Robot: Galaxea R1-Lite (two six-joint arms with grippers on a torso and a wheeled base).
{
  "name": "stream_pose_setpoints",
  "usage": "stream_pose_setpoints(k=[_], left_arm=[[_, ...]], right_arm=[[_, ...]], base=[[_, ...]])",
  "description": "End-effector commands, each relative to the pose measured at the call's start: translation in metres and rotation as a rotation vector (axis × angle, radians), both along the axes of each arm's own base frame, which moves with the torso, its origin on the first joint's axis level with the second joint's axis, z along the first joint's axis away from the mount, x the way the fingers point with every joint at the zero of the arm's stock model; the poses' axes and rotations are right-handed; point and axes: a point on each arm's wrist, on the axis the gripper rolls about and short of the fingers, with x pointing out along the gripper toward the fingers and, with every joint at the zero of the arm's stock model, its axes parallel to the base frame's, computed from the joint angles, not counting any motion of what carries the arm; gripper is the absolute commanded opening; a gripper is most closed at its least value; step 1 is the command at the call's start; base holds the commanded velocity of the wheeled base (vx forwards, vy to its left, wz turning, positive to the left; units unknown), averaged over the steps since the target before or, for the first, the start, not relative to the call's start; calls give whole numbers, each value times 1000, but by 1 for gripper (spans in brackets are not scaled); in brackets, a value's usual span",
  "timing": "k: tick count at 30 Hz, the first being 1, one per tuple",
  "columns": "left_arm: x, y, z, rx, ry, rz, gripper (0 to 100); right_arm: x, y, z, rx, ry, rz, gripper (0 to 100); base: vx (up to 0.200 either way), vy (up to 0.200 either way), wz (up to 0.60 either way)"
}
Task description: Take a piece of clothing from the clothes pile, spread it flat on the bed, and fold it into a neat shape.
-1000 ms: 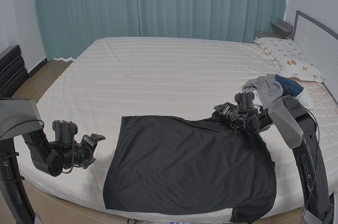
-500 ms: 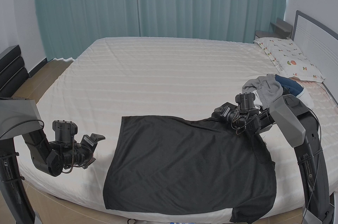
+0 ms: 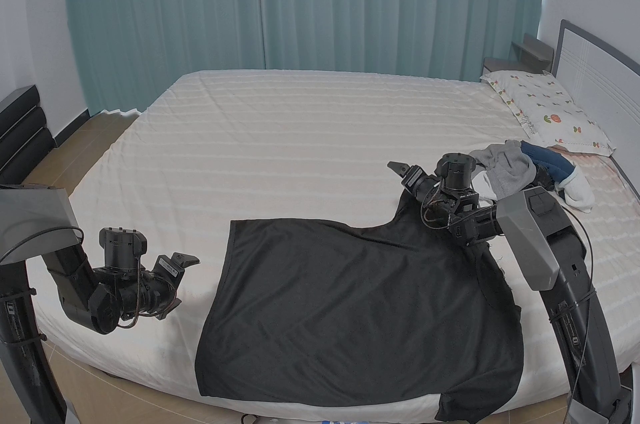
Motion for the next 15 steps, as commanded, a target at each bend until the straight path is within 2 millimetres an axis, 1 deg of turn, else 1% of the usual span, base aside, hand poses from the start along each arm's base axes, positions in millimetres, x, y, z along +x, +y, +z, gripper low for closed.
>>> stream_pose_setpoints(k=[1, 4, 5, 9, 11, 14, 15], left_arm=[[0, 0, -1, -1, 2, 2, 100], [0, 0, 0, -2, 2, 5, 100], [0, 0, 0, -2, 2, 5, 100], [0, 0, 0, 1, 2, 5, 100], [0, 0, -1, 1, 2, 3, 100], [0, 0, 0, 1, 2, 3, 100], [0, 0, 0, 1, 2, 3, 100]], right_arm=[[1, 5, 9, 61, -104, 39, 100], [1, 5, 3, 55, -92, 36, 100], [1, 6, -3, 43, -81, 37, 100], [1, 6, -9, -6, -44, 39, 100], [0, 5, -17, -85, -8, 32, 100], [-2, 7, -36, -195, 20, 7, 100], [-2, 7, -36, -195, 20, 7, 100]], base=[[0, 0, 0], [0, 0, 0], [0, 0, 0], [0, 0, 0], [0, 0, 0], [0, 0, 0], [0, 0, 0]])
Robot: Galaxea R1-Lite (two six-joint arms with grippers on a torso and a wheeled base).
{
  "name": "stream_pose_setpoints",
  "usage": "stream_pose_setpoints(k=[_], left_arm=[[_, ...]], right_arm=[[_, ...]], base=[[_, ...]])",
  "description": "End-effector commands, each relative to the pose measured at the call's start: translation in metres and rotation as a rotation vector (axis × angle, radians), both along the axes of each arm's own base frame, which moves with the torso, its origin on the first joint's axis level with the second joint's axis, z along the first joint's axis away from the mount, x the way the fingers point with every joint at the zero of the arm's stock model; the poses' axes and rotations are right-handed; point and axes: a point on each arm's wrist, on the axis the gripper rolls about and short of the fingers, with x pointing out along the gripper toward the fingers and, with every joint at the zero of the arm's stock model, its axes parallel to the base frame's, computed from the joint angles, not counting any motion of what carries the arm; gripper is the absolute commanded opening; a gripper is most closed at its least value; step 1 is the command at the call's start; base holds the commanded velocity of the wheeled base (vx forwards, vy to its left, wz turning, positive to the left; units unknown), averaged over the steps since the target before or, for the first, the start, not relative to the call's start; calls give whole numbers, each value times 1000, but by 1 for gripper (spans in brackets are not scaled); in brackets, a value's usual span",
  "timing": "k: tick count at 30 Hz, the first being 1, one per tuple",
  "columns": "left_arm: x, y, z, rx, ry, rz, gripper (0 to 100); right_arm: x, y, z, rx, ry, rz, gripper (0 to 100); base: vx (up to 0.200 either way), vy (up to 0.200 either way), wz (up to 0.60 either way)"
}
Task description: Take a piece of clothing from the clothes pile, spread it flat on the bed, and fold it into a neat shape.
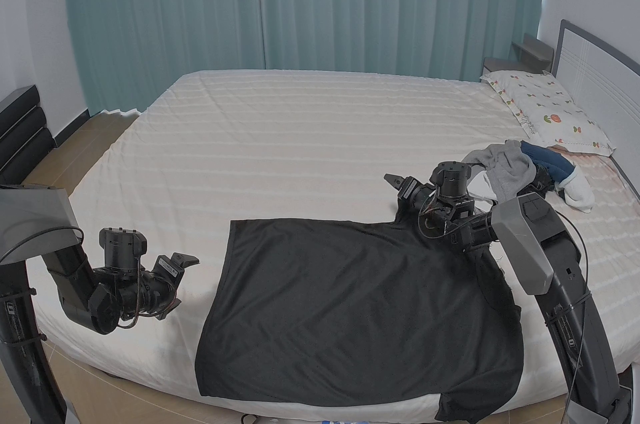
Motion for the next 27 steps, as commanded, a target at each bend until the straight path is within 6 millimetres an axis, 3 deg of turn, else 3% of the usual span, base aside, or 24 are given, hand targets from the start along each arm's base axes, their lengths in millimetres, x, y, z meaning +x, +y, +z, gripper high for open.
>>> stream_pose_setpoints(k=[1, 13, 19, 27], left_arm=[[0, 0, 0, 0, 0, 1, 100], [0, 0, 0, 1, 0, -1, 100], [0, 0, 0, -1, 0, 0, 100], [0, 0, 0, -1, 0, 0, 100]], right_arm=[[-2, 4, -20, -86, 37, -29, 100], [-12, -8, 9, -124, 34, -59, 100], [-6, -42, 29, -123, 13, -131, 100], [-5, -87, 10, -158, 110, -189, 100]], base=[[0, 0, 0], [0, 0, 0], [0, 0, 0], [0, 0, 0]])
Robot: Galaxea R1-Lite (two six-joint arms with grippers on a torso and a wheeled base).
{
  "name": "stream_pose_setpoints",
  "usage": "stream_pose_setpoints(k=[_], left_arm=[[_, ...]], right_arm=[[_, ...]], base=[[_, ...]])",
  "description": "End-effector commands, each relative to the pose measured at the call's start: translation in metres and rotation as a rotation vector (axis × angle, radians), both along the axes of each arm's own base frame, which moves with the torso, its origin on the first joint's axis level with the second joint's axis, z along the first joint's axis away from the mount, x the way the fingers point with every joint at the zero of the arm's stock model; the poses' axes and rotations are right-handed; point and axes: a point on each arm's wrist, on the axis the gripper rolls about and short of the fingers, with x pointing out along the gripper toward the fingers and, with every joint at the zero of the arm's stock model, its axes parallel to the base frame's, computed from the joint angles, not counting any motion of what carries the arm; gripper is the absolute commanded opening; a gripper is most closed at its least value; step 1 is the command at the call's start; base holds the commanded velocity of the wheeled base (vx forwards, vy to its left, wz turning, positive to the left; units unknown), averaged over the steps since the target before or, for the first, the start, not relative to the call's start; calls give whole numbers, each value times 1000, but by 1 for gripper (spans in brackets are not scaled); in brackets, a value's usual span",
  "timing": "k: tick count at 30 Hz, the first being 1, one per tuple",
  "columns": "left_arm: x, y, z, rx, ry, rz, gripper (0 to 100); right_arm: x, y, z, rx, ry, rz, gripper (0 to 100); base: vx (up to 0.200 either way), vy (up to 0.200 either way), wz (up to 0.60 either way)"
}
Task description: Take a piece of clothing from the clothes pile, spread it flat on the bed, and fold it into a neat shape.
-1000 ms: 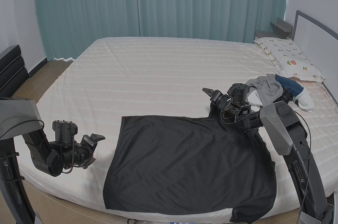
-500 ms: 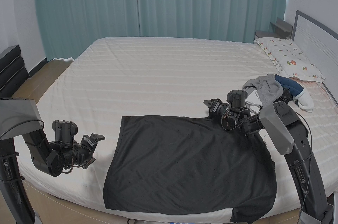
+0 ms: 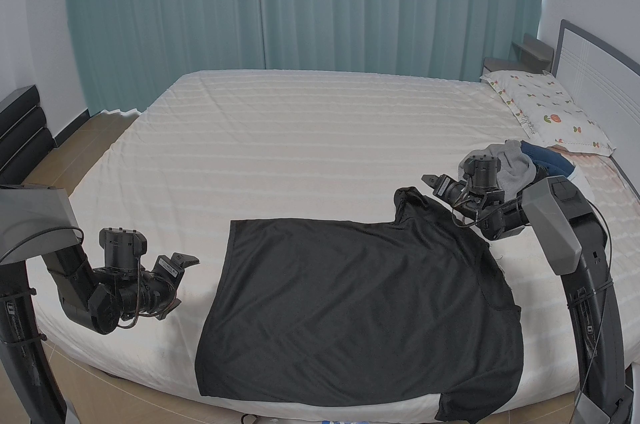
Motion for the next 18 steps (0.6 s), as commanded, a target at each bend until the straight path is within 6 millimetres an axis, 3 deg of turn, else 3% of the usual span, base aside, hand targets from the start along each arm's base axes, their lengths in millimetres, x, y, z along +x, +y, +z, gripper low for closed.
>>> stream_pose_setpoints(k=[1, 4, 7, 18], left_arm=[[0, 0, 0, -1, 0, 0, 100], [0, 0, 0, -1, 0, 0, 100], [0, 0, -1, 1, 1, -1, 100], [0, 0, -1, 1, 3, -2, 100]], right_arm=[[0, -20, -4, -9, 27, -28, 100], [1, -35, -25, -33, 64, -31, 100], [0, -37, -40, -38, 92, -25, 100], [-1, -35, -60, -82, 120, 17, 100]], base=[[0, 0, 0], [0, 0, 0], [0, 0, 0], [0, 0, 0]])
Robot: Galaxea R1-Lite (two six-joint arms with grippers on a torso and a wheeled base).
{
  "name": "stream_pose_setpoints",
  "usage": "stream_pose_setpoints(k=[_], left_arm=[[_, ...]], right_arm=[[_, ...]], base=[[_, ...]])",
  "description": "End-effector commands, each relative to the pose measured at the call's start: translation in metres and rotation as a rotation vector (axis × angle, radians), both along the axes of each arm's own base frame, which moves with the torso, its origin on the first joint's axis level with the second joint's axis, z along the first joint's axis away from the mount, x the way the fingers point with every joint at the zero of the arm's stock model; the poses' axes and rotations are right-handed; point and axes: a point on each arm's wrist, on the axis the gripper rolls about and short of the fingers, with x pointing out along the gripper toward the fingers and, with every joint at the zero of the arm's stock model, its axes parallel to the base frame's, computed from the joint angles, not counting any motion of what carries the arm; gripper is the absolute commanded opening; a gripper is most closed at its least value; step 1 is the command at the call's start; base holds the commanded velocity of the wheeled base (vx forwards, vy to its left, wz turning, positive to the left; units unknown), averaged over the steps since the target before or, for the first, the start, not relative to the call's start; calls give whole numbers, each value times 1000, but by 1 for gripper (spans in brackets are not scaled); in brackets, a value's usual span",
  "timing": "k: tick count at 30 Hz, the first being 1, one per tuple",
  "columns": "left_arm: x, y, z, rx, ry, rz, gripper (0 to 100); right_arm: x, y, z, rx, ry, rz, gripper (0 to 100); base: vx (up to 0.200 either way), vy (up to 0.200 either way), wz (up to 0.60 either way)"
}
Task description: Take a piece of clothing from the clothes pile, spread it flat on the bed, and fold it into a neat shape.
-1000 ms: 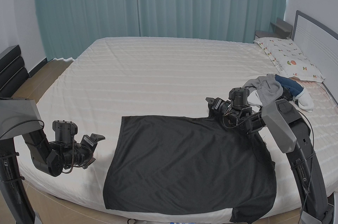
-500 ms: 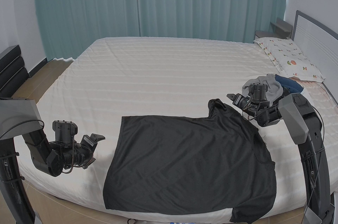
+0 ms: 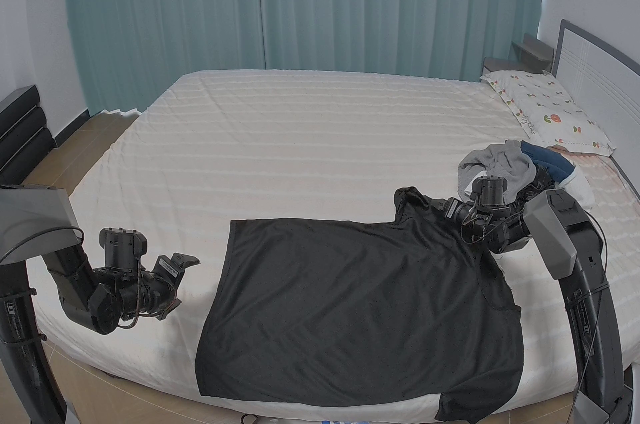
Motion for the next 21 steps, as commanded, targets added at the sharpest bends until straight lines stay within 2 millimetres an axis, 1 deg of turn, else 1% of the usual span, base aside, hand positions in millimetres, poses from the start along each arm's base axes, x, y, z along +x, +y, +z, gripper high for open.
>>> stream_pose_setpoints(k=[1, 2, 3, 5, 9, 11, 13, 17, 21], left_arm=[[0, 0, 0, 0, 1, 0, 100], [0, 0, 0, 0, 1, 0, 100], [0, 0, 0, 0, 1, 0, 100], [0, 0, 0, 0, 1, 0, 100], [0, 0, 0, 0, -1, 0, 100], [0, 0, 0, 0, 2, 0, 100], [0, 0, 0, 0, 2, 0, 100], [0, 0, 0, 0, -1, 0, 100], [0, 0, 0, 0, -1, 0, 100]], right_arm=[[-1, 1, -12, -5, 23, 6, 100], [-1, 1, -12, -5, 23, 6, 100], [-1, 1, -13, -5, 19, 6, 0], [0, 1, -12, -5, 9, 6, 0], [4, -8, 0, 6, -34, -18, 0], [7, -15, 3, 3, -46, -38, 0], [7, -23, 3, 3, -46, -54, 0], [7, -31, 3, 10, -50, -72, 0], [8, -31, 0, 22, -58, -77, 0]], base=[[0, 0, 0], [0, 0, 0], [0, 0, 0], [0, 0, 0], [0, 0, 0], [0, 0, 0], [0, 0, 0], [0, 0, 0], [0, 0, 0]])
